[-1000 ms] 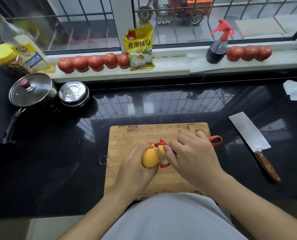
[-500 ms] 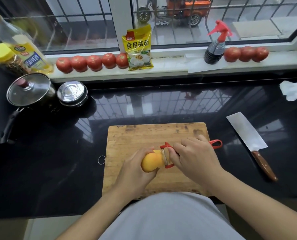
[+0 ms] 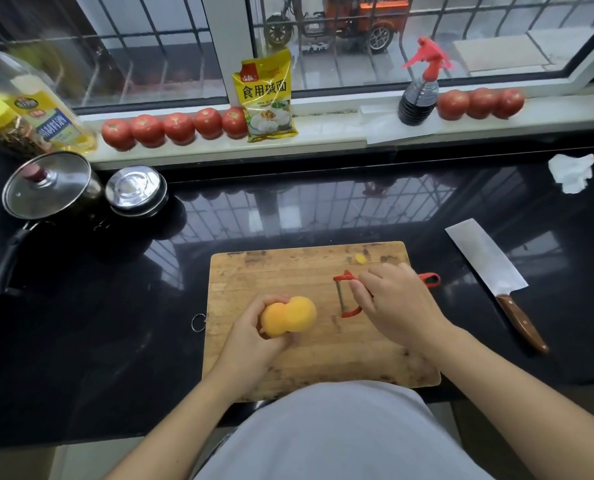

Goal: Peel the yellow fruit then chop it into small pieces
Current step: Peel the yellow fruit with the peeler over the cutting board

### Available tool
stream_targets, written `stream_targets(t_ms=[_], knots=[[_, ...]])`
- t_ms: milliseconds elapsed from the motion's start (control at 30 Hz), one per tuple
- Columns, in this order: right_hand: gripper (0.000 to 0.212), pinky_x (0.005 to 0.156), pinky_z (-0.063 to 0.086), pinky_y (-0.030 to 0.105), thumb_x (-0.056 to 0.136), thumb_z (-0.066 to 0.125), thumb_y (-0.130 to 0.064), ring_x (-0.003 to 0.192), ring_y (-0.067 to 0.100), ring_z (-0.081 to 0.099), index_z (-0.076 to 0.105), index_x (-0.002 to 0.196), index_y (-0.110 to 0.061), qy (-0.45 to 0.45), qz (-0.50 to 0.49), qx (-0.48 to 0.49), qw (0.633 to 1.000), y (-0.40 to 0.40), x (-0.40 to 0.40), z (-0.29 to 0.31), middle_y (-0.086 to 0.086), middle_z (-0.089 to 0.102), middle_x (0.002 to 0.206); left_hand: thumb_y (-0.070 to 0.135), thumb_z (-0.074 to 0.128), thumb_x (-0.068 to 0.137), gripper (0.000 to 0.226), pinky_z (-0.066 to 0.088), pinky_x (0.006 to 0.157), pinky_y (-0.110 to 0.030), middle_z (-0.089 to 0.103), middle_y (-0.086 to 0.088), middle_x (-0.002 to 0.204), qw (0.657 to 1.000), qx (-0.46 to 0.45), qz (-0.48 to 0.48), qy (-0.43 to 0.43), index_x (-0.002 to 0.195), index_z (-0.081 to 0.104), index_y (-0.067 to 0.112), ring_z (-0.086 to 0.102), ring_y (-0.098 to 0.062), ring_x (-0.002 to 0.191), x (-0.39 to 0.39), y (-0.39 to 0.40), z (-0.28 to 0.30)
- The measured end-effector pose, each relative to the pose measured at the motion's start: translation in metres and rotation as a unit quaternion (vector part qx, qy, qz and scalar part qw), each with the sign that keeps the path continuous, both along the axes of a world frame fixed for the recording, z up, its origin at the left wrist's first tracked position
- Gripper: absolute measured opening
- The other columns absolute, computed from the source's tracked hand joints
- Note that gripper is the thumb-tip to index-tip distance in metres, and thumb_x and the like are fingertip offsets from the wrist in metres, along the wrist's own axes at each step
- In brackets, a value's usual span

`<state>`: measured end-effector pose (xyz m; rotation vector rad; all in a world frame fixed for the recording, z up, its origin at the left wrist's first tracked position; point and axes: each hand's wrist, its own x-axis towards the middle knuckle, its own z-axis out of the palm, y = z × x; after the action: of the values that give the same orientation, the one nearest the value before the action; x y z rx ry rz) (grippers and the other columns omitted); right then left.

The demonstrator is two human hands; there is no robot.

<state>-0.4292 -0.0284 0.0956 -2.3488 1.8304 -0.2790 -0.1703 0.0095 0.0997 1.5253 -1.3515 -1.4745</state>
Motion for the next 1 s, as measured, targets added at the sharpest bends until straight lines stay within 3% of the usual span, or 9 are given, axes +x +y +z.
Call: stream_targets(t_ms=[133,200,300,500,567,667,767,867,1000], knots=[[0.04,0.073,0.04,0.03,0.108,0.027,-0.043,0.066,0.011,0.043,0.043,0.074,-0.029,-0.006,0.09,-0.032,0.995,0.008,0.02,0.031,-0.015,0.045,0.068,0.003,0.087,0.078,0.051,0.052,0.09,-0.019,0.065,0.024,0.125,0.998,-0.044,-0.024,-0.027,0.114,0.066,0.032,0.06,-0.001,0.118,-0.001,0.0,0.0],[0.041,0.074,0.042,0.03,0.108,0.03,-0.043,0.067,0.011,0.043,0.051,0.077,-0.027,0.003,0.114,-0.047,0.992,0.015,0.029,0.037,-0.015,0.049,0.071,0.005,0.088,0.077,0.051,0.052,0.089,-0.016,0.066,0.024,0.123,0.997,-0.062,-0.018,-0.032,0.114,0.065,0.032,0.061,-0.002,0.116,-0.003,0.0,0.002],[0.042,0.076,0.044,0.031,0.108,0.036,-0.042,0.068,0.013,0.049,0.063,0.081,-0.024,0.037,0.122,-0.083,0.988,0.02,0.038,0.035,-0.011,0.058,0.072,0.009,0.09,0.077,0.05,0.054,0.087,-0.019,0.067,0.022,0.12,0.995,-0.084,-0.023,-0.043,0.113,0.064,0.032,0.063,-0.006,0.114,-0.005,-0.001,0.005],[0.043,0.064,0.042,0.032,0.107,0.041,-0.039,0.06,0.015,0.047,0.063,0.075,-0.021,0.04,0.112,-0.099,0.988,0.018,0.035,0.022,-0.008,0.056,0.065,0.002,0.088,0.077,0.047,0.052,0.087,-0.016,0.069,0.022,0.12,0.998,-0.059,-0.035,-0.015,0.11,0.066,0.027,0.063,-0.003,0.115,-0.002,0.001,0.009],[0.048,0.064,0.039,0.031,0.107,0.034,-0.042,0.06,0.015,0.051,0.066,0.077,-0.022,0.079,0.09,-0.073,0.99,0.011,0.025,0.008,-0.01,0.058,0.066,-0.002,0.086,0.078,0.048,0.053,0.083,-0.015,0.068,0.026,0.121,0.998,-0.037,-0.042,-0.013,0.11,0.065,0.027,0.061,0.002,0.115,0.001,0.002,0.009],[0.058,0.081,0.043,0.033,0.105,0.015,-0.05,0.081,0.015,0.062,0.068,0.093,-0.03,0.156,-0.006,0.057,0.986,0.001,0.0,-0.018,-0.013,0.067,0.083,-0.011,0.081,0.079,0.05,0.054,0.082,-0.016,0.065,0.028,0.122,0.999,-0.013,-0.036,0.011,0.111,0.065,0.023,0.059,0.005,0.115,0.004,0.003,0.011],[0.059,0.082,0.044,0.036,0.105,0.011,-0.053,0.085,0.016,0.06,0.064,0.097,-0.03,0.169,-0.074,0.088,0.979,0.004,-0.017,-0.034,-0.011,0.068,0.091,-0.013,0.08,0.079,0.051,0.054,0.08,-0.017,0.064,0.018,0.125,1.0,-0.007,-0.018,0.019,0.113,0.064,0.022,0.061,0.005,0.11,0.005,0.001,0.012],[0.053,0.081,0.047,0.037,0.106,0.013,-0.052,0.076,0.015,0.056,0.057,0.085,-0.031,0.125,-0.082,0.085,0.985,0.007,-0.013,-0.029,-0.011,0.063,0.081,-0.009,0.079,0.082,0.045,0.052,0.07,-0.014,0.063,0.006,0.113,1.0,0.001,0.002,0.013,0.112,0.061,0.02,0.063,0.007,0.089,0.004,0.0,0.013],[0.05,0.072,0.045,0.033,0.109,0.025,-0.044,0.06,0.009,0.047,0.046,0.065,-0.028,-0.029,-0.018,0.036,0.999,0.011,0.005,0.003,-0.012,0.049,0.06,0.003,0.085,0.081,0.043,0.051,0.073,-0.014,0.065,0.007,0.109,1.0,0.01,0.004,0.007,0.11,0.061,0.024,0.063,0.0,0.092,0.003,0.0,0.008]])
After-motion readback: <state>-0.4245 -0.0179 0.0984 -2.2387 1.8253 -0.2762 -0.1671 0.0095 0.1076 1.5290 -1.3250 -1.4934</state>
